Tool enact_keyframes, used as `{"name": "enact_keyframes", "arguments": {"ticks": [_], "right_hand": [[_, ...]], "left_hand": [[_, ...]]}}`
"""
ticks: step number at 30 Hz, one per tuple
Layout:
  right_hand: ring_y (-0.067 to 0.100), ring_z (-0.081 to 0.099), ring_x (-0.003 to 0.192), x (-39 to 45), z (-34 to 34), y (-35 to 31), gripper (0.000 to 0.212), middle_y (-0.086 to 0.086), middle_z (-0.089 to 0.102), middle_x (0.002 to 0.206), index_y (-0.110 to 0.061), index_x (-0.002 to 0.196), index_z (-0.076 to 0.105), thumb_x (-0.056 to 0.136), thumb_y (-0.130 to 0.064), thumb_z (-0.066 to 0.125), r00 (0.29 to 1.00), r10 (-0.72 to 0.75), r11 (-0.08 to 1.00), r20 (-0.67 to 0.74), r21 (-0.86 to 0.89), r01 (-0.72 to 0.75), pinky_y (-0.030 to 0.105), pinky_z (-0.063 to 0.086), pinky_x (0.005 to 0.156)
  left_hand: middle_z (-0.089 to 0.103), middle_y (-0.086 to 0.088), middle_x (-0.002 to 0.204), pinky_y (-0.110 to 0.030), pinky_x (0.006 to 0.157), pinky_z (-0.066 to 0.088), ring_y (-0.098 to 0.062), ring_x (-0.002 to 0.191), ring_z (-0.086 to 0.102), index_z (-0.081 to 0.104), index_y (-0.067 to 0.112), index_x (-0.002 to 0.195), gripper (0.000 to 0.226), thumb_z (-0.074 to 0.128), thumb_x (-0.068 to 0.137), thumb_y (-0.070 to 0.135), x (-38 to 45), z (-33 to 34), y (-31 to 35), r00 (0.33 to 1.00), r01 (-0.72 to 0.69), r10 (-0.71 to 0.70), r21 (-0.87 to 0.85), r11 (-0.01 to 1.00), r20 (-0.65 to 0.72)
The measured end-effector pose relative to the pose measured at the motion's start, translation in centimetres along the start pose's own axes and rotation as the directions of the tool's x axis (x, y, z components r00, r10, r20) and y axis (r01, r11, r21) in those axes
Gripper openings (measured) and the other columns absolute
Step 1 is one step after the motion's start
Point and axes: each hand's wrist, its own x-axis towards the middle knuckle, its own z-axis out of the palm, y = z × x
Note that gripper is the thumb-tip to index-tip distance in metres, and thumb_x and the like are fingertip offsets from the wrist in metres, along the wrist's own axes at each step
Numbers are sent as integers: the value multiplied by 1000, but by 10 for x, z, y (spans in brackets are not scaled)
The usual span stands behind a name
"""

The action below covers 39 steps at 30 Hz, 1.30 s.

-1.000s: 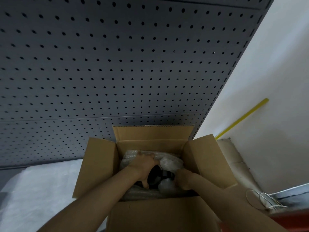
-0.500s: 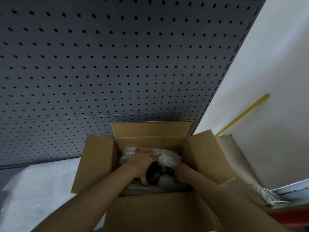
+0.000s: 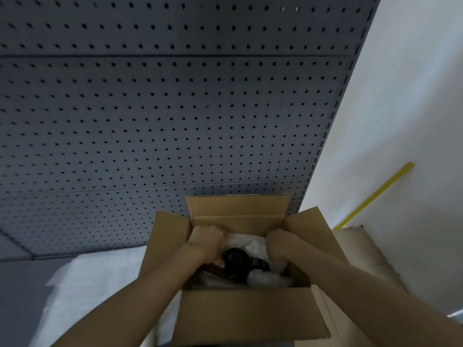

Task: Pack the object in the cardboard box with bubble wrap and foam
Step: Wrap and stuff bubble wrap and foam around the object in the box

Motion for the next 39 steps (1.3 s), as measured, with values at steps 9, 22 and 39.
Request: {"name": "enact_keyframes", "arguments": {"ticks": [9, 22, 39], "right_hand": [[22, 60, 105, -21, -18, -81, 34, 7, 63, 113, -8, 117, 62, 90, -29, 60, 997, -62, 998, -47, 5, 62, 32, 49, 91], [24, 58, 95, -76, -39, -223, 20, 9, 57, 97, -4, 106, 64, 90, -11, 53, 947, -43, 964, -318, 237, 124, 32, 46, 83], [28, 61, 112, -54, 3, -352, 32, 14, 63, 126, -2, 119, 64, 89, -13, 61, 939, -295, 942, -174, 109, 316, 38, 52, 96]], "left_hand": [[63, -2, 102, -35, 83, 54, -20, 91, 61, 64, 18, 108, 40, 70, 78, 44, -80, -17, -61, 979, 90, -121, -183, 979, -162], [63, -2, 118, -36, 86, 52, -20, 103, 62, 57, 18, 120, 54, 73, 77, 47, -186, 11, -167, 962, 85, -149, -265, 960, -230], [58, 1, 126, -30, 86, 47, -18, 110, 60, 55, 25, 125, 56, 73, 77, 45, -238, 82, -263, 935, 313, -351, -340, 887, -55]]}}
